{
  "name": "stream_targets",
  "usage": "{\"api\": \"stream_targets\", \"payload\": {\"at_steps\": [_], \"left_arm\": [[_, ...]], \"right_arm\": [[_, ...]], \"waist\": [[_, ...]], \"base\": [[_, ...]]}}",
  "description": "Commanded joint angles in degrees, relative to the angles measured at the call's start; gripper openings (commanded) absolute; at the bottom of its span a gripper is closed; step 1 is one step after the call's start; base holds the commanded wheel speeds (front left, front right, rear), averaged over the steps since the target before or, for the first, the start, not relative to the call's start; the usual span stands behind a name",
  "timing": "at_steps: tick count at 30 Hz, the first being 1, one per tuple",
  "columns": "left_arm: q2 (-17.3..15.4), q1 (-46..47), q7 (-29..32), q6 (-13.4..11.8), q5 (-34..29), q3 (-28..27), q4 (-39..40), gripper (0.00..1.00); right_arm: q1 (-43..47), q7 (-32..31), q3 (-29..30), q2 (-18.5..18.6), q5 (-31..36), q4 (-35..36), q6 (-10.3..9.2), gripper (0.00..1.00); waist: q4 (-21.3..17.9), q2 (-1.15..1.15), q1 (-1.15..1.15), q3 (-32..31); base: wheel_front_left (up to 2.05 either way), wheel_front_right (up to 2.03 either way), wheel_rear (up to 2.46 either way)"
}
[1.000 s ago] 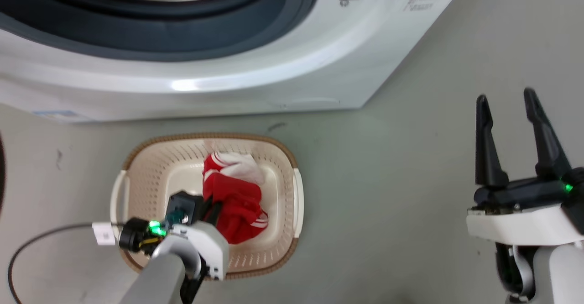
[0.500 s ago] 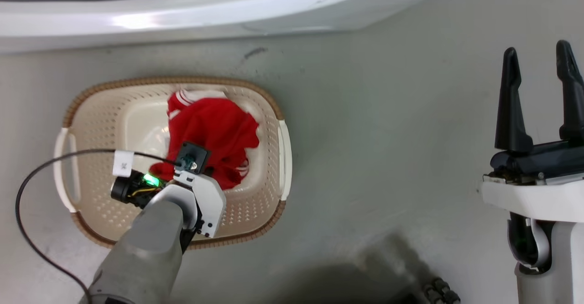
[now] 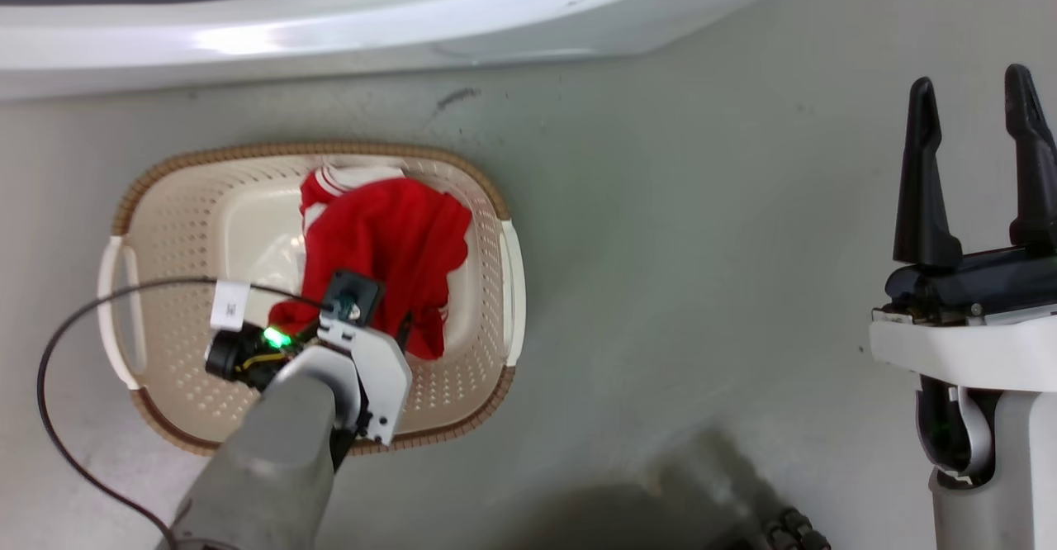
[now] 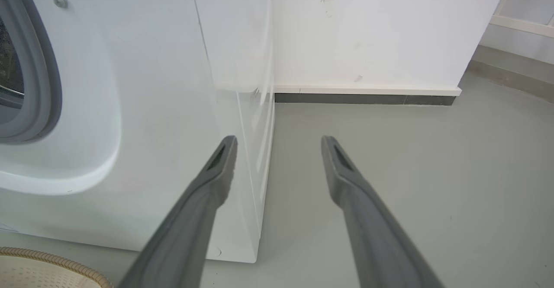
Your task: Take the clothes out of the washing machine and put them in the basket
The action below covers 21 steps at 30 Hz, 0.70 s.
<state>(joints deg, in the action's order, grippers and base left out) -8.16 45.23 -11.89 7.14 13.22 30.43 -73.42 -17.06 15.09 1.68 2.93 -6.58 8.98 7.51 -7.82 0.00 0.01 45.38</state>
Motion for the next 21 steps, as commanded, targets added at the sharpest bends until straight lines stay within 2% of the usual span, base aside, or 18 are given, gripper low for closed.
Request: {"api": "stream_targets", "payload": {"at_steps": [1, 8, 21], "left_arm": [[0.4, -1.2, -0.9, 0.1, 0.6, -0.3, -0.1, 1.00], [0.8, -6.3, -3.3, 0.2, 2.6, -1.0, 3.2, 1.00], [-2.3, -21.8, -3.3, -2.5, 1.6, -8.8, 31.6, 1.00]], "right_arm": [[0.7, 0.1, -0.1, -0.1, 0.1, -0.2, -0.04, 1.00], [3.8, 0.1, -0.6, -0.1, 0.8, -1.7, -0.04, 1.00], [9.4, 0.1, -0.7, -0.1, 1.4, -3.0, -0.04, 1.00]], "waist": [[0.5, 0.00, -0.01, -2.7], [1.8, 0.00, -0.01, -10.8], [3.7, 0.00, -0.01, -22.0]], "base": [[0.00, 0.00, 0.00], [0.00, 0.00, 0.00], [0.00, 0.00, 0.00]]}}
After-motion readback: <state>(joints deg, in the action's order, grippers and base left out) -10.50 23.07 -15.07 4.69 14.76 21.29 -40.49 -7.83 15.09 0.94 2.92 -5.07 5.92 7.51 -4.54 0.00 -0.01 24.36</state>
